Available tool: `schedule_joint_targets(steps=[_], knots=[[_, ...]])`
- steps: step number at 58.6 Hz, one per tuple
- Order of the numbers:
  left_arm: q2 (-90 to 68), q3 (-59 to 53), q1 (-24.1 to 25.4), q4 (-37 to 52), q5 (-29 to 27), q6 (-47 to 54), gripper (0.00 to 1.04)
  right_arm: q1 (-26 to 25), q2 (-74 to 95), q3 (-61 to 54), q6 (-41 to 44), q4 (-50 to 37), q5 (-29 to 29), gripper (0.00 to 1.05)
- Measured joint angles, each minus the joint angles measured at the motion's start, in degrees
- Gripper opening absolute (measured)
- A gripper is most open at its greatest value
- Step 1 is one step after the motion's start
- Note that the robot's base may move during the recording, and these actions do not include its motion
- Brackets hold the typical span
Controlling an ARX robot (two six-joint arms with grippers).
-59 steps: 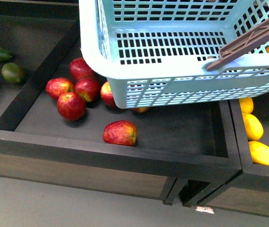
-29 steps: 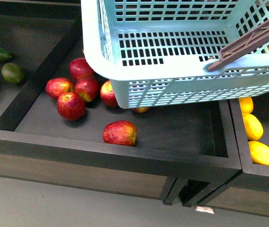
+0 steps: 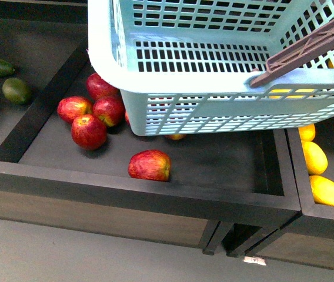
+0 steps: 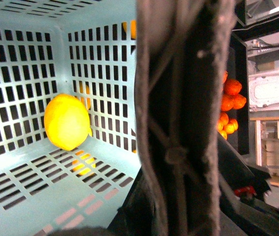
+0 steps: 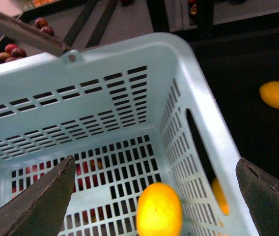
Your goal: Pick lemon and mango into basket
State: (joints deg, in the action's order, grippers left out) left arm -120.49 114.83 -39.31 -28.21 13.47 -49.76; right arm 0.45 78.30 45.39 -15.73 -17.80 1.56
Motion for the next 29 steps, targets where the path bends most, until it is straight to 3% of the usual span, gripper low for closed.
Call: schedule_joint_targets(steps=[3, 8, 16, 29], knots=[[0.0, 0.0, 0.0, 0.0, 0.0, 0.0, 0.05, -4.3, -5.9, -3.6, -0.9, 1.2, 1.2, 0.96], [0.0, 0.0, 0.0, 0.0, -0.1, 0.1, 0.05, -9.3, -13.9, -11.6, 5.7, -9.2, 5.9, 0.82], [0.0, 0.0, -0.2, 0.0, -0.1, 0.1, 0.05, -8.5, -20.4, -19.8, 12.5, -16.3, 6.1, 0.59], [0.0, 0.0, -0.1, 0.0, -0.2, 0.2, 0.05, -5.6, -28.3, -31.6, 15.1, -17.9, 3.1, 0.06]])
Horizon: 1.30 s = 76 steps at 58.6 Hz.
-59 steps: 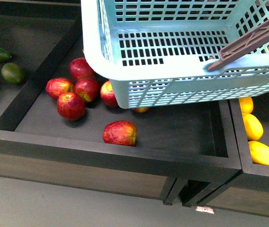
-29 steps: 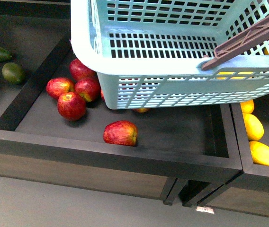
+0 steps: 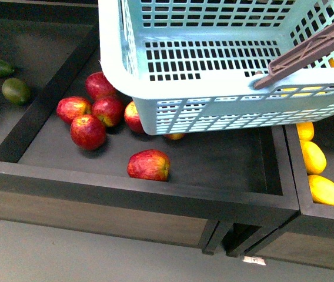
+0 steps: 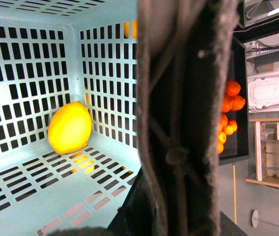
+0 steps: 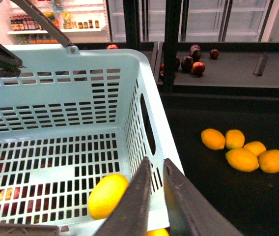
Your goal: Pick lemon and mango into basket
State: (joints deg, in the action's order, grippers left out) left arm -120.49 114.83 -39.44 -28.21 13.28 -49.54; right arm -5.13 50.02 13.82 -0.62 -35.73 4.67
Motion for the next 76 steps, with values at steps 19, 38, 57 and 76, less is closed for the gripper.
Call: schedule_joint_targets(steps=[19, 38, 57, 76], knots=[[0.0, 0.0, 0.0, 0.0, 0.1, 0.0, 0.05, 4.8, -9.3, -6.9, 0.4, 2.3, -4.7, 0.03], [0.0, 0.0, 0.0, 0.0, 0.2, 0.0, 0.05, 4.9, -10.3, -7.5, 0.4, 2.6, -4.7, 0.55], [-0.3, 0.0, -0.8, 0.0, 1.3, -0.5, 0.05, 4.9, -10.5, -7.6, 0.4, 2.6, -4.8, 0.96], [-0.4, 0.0, 0.0, 0.0, -0.4, -0.3, 0.05, 5.0, -10.5, -7.7, 0.4, 2.7, -4.7, 0.96]])
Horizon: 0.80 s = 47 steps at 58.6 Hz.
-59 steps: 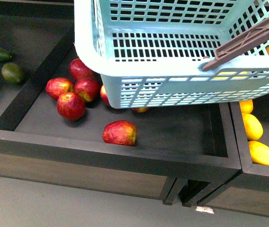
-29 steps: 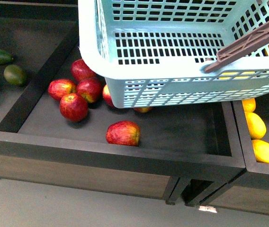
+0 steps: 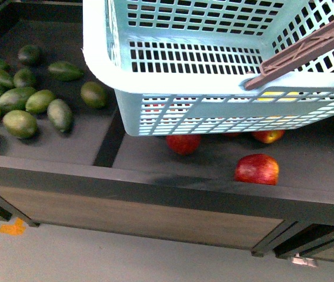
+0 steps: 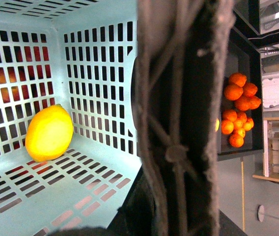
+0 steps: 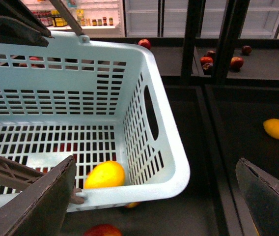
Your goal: Pick lemon and mango into basket
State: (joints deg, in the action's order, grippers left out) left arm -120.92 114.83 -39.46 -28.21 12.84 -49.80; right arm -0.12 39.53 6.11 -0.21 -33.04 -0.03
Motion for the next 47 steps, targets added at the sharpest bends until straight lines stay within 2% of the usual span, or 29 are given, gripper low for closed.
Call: schedule_joint_targets(steps=[47], knots=[[0.0, 0.0, 0.1, 0.0, 0.5, 0.1, 0.05, 0.0, 0.0, 0.0, 0.0, 0.0, 0.0, 0.96]])
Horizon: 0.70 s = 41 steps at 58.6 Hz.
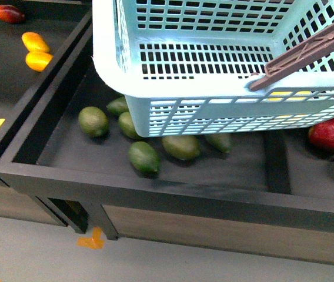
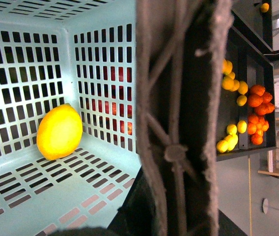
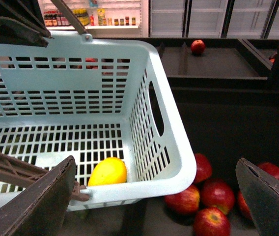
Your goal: Pick lemon and mango into basket
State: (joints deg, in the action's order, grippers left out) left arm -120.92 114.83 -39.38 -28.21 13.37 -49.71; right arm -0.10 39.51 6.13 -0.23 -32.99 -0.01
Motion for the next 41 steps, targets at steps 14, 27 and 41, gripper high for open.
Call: schedule_joint_targets(steps=[14, 27, 41], knots=[[0.0, 0.0, 0.0, 0.0, 0.2, 0.0, 0.05, 0.0, 0.0, 0.0, 0.0, 0.0, 0.0, 0.96], [0.0, 0.0, 0.0, 0.0, 0.0, 0.1, 0.05, 0.0, 0.1, 0.0, 0.0, 0.0, 0.0, 0.96], [-0.1, 0.0, 0.0, 0.0, 0.2, 0.1, 0.05, 0.0, 0.0, 0.0, 0.0, 0.0, 0.0, 0.96]])
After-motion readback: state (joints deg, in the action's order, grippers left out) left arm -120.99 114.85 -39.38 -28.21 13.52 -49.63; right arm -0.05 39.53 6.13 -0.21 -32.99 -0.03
